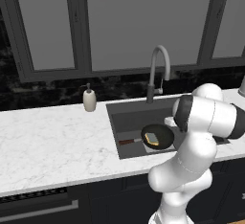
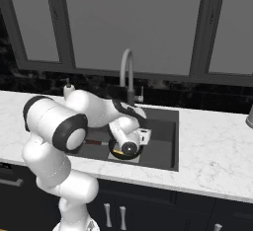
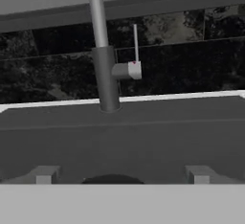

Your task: Pick the pan and sponge and place them into the sink. Then turn on the water.

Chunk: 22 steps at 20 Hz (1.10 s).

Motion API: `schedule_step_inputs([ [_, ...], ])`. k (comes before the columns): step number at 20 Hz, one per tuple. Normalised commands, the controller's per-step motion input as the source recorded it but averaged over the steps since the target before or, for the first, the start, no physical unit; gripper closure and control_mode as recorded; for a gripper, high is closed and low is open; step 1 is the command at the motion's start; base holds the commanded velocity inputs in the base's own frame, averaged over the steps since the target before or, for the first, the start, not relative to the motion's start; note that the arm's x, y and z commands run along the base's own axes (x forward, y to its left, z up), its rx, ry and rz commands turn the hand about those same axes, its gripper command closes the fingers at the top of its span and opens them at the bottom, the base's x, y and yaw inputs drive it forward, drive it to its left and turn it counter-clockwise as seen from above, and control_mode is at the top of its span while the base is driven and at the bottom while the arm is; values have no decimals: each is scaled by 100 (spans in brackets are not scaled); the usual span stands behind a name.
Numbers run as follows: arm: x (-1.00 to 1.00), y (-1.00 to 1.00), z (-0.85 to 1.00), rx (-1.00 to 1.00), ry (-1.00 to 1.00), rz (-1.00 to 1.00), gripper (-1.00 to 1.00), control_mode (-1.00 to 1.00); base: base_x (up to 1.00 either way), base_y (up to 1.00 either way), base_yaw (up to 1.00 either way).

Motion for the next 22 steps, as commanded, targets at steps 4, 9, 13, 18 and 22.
schedule_step_inputs([
  [4,0,-30,51,6,-24,2,-100,-100,0,0,0],
  [9,0,-16,56,8,-19,4,-100,-100,0,0,0],
  [13,3,-5,51,7,-10,6,-100,-100,0,0,0],
  [18,15,-2,34,5,-11,9,-100,-100,0,0,0],
  [22,48,0,26,8,-4,8,-100,-100,0,0,0],
])
